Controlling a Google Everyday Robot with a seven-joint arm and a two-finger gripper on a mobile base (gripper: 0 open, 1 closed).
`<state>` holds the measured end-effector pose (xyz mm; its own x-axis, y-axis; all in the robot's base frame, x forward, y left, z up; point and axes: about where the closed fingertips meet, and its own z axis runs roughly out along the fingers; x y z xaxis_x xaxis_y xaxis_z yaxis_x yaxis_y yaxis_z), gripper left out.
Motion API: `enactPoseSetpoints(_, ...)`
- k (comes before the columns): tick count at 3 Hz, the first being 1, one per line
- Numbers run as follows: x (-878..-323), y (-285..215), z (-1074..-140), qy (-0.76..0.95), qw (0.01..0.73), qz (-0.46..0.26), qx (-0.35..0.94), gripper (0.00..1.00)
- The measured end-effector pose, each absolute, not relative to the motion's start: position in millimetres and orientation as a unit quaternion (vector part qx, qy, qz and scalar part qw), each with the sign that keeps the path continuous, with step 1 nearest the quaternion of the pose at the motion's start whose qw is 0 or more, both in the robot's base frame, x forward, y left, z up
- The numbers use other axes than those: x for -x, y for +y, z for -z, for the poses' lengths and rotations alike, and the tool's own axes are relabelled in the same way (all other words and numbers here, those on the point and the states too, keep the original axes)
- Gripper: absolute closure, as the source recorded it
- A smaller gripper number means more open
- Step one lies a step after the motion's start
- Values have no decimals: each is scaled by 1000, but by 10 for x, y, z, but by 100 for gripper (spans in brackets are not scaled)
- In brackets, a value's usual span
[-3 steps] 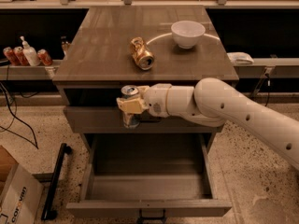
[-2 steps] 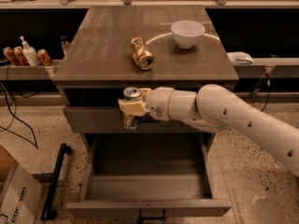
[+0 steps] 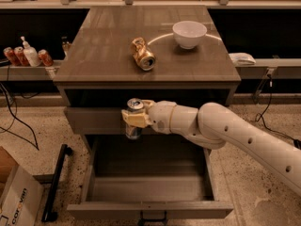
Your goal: Place redbull can into middle drawer
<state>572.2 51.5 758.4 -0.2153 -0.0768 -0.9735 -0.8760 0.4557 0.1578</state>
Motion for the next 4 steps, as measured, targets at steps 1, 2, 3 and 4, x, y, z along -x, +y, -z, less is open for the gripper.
enactPoseSetpoints(1, -5634, 459, -7313, 682, 511, -397, 342, 100)
enactPoseSetpoints(2, -5521, 405, -7022, 688, 503, -406, 330, 100)
enactPoseSetpoints(3, -5464, 244, -6576, 696, 507, -403, 309, 100)
enactPoseSetpoints(4, -5463, 248, -6570, 696, 507, -404, 309, 100)
